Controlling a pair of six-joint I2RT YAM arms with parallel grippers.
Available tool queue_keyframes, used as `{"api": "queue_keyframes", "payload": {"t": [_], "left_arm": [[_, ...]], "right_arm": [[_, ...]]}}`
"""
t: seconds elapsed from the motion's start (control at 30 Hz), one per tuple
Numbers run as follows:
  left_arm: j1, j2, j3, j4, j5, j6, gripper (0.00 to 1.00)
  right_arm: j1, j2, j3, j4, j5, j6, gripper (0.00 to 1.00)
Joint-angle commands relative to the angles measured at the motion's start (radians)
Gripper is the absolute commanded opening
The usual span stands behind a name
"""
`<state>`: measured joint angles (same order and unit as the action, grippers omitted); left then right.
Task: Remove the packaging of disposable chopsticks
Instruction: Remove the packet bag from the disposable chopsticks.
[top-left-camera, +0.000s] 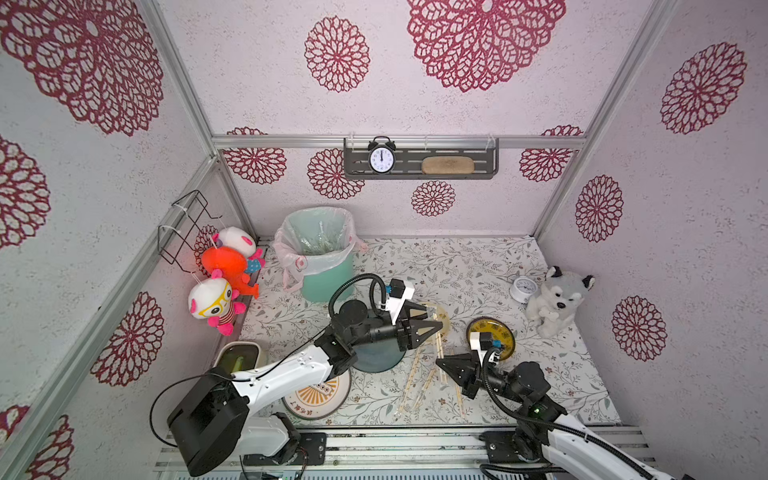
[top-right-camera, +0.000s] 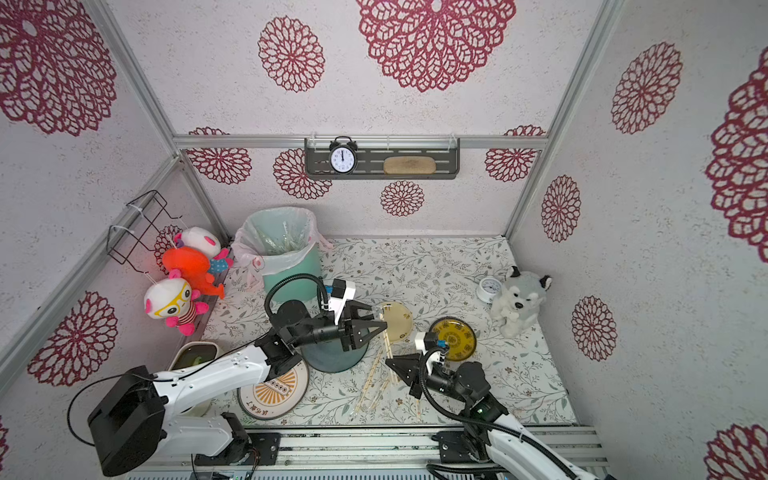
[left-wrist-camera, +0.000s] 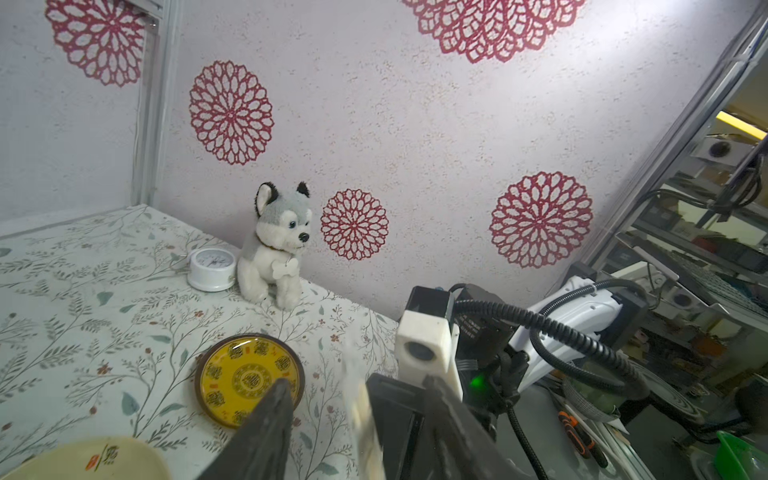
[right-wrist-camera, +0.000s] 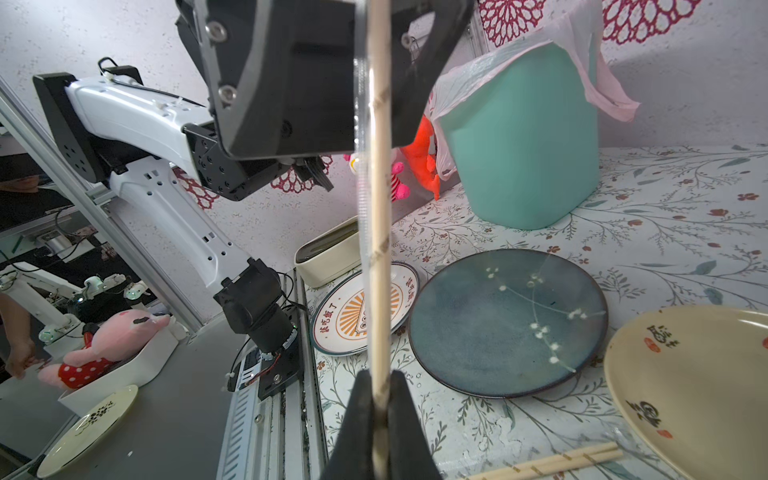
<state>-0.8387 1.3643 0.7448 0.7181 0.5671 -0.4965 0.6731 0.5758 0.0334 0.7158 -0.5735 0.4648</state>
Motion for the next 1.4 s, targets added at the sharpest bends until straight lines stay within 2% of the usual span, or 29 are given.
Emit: {"api": "queue_keyframes", "payload": {"t": [0.0, 0.07, 0.17, 0.2, 0.23, 0.3, 0.37, 0.43, 0.47, 0.53, 0.67, 0.73, 1.0, 1.13, 1.23, 1.33, 1.37], "left_arm": [[-0.042, 0.04, 0.039, -0.008, 0.029, 0.044, 0.31], [-0.055, 0.054, 0.047, -0.028, 0.018, 0.053, 0.23], [-0.058, 0.067, 0.021, 0.039, 0.005, 0.018, 0.11], [-0.057, 0.067, 0.015, 0.048, 0.001, 0.012, 0.04], [-0.057, 0.067, 0.013, 0.049, 0.002, 0.009, 0.0], [-0.056, 0.059, 0.009, 0.045, -0.018, 0.01, 0.0], [-0.054, 0.038, 0.016, -0.003, -0.027, 0.024, 0.0], [-0.051, 0.015, 0.018, -0.04, -0.037, 0.038, 0.0], [-0.051, 0.005, 0.018, -0.055, -0.041, 0.043, 0.0], [-0.05, -0.016, 0.024, -0.103, -0.043, 0.065, 0.0], [-0.042, -0.038, 0.016, -0.131, -0.056, 0.076, 0.0], [-0.042, -0.042, 0.009, -0.12, -0.056, 0.07, 0.0], [-0.042, -0.011, 0.021, -0.075, -0.016, 0.042, 0.0], [-0.042, -0.019, 0.018, -0.086, -0.024, 0.049, 0.0], [-0.042, -0.022, 0.013, -0.087, -0.022, 0.05, 0.0], [-0.039, -0.03, 0.005, -0.091, -0.033, 0.06, 0.0], [-0.036, -0.034, 0.003, -0.094, -0.034, 0.064, 0.03]], "right_arm": [[0.009, 0.015, 0.003, 0.075, -0.018, -0.019, 0.0], [0.01, 0.021, 0.005, 0.079, -0.019, -0.02, 0.0], [0.013, 0.024, 0.003, 0.083, -0.012, -0.024, 0.0], [0.014, 0.025, 0.0, 0.087, -0.008, -0.023, 0.0], [0.013, 0.026, -0.001, 0.087, -0.004, -0.024, 0.0], [0.016, 0.03, -0.001, 0.083, 0.005, -0.024, 0.0], [0.017, 0.033, 0.001, 0.074, 0.006, -0.026, 0.26], [0.017, 0.032, 0.004, 0.057, 0.007, -0.029, 0.41], [0.017, 0.03, 0.005, 0.044, 0.01, -0.033, 0.47], [0.017, 0.022, 0.005, 0.027, 0.022, -0.04, 0.5], [0.017, 0.012, 0.0, 0.014, 0.041, -0.049, 0.42], [0.018, 0.022, 0.005, 0.011, 0.043, -0.055, 0.34], [0.027, 0.146, 0.04, 0.084, -0.024, -0.046, 0.25], [0.033, 0.179, 0.036, 0.109, -0.029, -0.047, 0.15], [0.035, 0.18, 0.03, 0.116, -0.019, -0.051, 0.01], [0.039, 0.166, 0.023, 0.116, -0.013, -0.052, 0.0], [0.038, 0.159, 0.022, 0.109, -0.008, -0.054, 0.0]]}}
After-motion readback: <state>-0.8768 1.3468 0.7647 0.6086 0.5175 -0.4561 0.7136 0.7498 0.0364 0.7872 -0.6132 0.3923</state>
